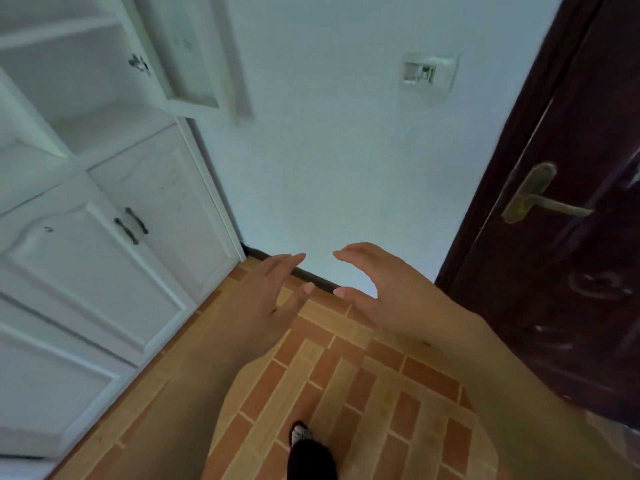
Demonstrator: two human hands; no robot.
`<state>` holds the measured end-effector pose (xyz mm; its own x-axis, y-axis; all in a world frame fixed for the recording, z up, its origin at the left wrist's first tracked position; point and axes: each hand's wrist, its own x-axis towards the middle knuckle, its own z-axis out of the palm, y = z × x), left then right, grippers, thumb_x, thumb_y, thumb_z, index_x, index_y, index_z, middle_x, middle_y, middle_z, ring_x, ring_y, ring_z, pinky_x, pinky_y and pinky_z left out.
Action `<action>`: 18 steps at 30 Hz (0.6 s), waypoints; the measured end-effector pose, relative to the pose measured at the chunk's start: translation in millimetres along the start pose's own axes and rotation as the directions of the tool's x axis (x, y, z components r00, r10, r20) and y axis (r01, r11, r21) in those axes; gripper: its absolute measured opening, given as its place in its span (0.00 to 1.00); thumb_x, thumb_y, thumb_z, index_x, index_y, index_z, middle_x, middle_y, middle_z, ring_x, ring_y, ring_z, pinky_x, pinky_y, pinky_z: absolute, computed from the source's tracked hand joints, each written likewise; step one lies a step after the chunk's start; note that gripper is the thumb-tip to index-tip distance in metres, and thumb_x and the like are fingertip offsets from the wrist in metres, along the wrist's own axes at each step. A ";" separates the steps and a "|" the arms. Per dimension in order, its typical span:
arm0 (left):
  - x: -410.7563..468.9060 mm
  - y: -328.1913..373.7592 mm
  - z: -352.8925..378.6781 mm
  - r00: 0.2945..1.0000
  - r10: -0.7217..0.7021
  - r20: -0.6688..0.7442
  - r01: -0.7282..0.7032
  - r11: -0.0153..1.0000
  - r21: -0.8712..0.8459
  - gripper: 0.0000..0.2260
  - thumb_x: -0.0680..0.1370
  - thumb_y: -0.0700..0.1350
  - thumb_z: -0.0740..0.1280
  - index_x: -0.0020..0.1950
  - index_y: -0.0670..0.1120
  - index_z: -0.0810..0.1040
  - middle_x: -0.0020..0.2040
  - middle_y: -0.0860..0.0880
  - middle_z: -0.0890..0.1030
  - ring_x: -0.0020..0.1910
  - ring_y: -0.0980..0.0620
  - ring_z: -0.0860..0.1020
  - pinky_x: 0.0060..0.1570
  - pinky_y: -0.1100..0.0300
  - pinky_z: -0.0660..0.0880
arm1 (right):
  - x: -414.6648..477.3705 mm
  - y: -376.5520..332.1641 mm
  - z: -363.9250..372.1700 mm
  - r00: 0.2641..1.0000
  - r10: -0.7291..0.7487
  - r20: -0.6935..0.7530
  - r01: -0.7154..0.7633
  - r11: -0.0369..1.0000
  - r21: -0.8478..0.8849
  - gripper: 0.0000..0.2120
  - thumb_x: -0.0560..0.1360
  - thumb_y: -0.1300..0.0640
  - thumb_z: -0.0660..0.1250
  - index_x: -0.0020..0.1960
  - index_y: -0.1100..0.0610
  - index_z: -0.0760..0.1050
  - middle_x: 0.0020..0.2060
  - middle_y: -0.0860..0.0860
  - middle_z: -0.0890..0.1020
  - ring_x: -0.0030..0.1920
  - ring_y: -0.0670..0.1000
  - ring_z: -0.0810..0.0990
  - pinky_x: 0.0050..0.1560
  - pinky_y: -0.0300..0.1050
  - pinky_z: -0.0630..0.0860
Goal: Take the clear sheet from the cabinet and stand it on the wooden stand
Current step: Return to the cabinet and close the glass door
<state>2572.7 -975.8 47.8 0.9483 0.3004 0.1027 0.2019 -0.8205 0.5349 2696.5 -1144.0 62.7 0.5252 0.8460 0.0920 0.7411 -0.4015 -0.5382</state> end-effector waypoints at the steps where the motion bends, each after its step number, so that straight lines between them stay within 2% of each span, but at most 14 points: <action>1: 11.4 -9.1 -3.1 1.000 -0.009 -0.003 0.009 1.000 0.001 0.25 0.76 0.64 0.52 0.71 0.57 0.61 0.70 0.55 0.66 0.68 0.57 0.65 0.67 0.53 0.64 | 17.3 2.5 2.0 1.000 -0.011 0.010 0.011 1.000 0.000 0.24 0.76 0.44 0.60 0.70 0.48 0.61 0.70 0.44 0.64 0.68 0.46 0.64 0.66 0.43 0.64; 5: 69.7 -46.9 -19.6 0.998 -0.046 -0.031 0.047 0.999 0.020 0.25 0.76 0.63 0.51 0.71 0.56 0.60 0.71 0.54 0.65 0.69 0.55 0.64 0.68 0.53 0.62 | 94.5 11.1 8.8 0.998 -0.047 0.036 0.048 0.999 -0.011 0.24 0.76 0.45 0.60 0.70 0.48 0.61 0.70 0.45 0.65 0.68 0.46 0.64 0.65 0.41 0.62; 7: 101.8 -68.4 -29.8 0.996 -0.061 -0.063 0.062 0.998 0.015 0.24 0.77 0.62 0.52 0.71 0.56 0.61 0.71 0.55 0.65 0.69 0.55 0.64 0.66 0.58 0.61 | 137.2 14.0 10.5 0.997 -0.069 0.035 0.070 0.997 -0.028 0.24 0.76 0.45 0.60 0.70 0.48 0.62 0.69 0.45 0.65 0.67 0.45 0.64 0.63 0.37 0.61; 10: 147.8 -101.7 -50.1 0.994 -0.085 -0.071 0.089 0.995 0.051 0.24 0.76 0.61 0.53 0.71 0.57 0.60 0.71 0.55 0.65 0.69 0.56 0.64 0.65 0.58 0.61 | 197.9 15.2 9.3 0.997 -0.068 0.042 0.069 0.997 -0.028 0.24 0.76 0.45 0.59 0.70 0.48 0.61 0.69 0.44 0.64 0.67 0.44 0.64 0.58 0.30 0.57; 18: 236.9 -172.2 -99.1 0.992 -0.102 -0.076 0.110 0.987 0.116 0.27 0.74 0.67 0.48 0.72 0.60 0.57 0.73 0.56 0.63 0.71 0.55 0.62 0.68 0.53 0.61 | 323.6 10.8 9.6 0.993 -0.116 0.023 0.116 0.993 -0.020 0.24 0.76 0.44 0.59 0.70 0.47 0.61 0.70 0.44 0.64 0.68 0.45 0.64 0.65 0.39 0.60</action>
<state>2738.3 -715.2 63.1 0.9016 0.4182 0.1109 0.3322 -0.8332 0.4420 2870.4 -871.3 78.6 0.4262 0.8946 0.1345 0.8054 -0.3075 -0.5068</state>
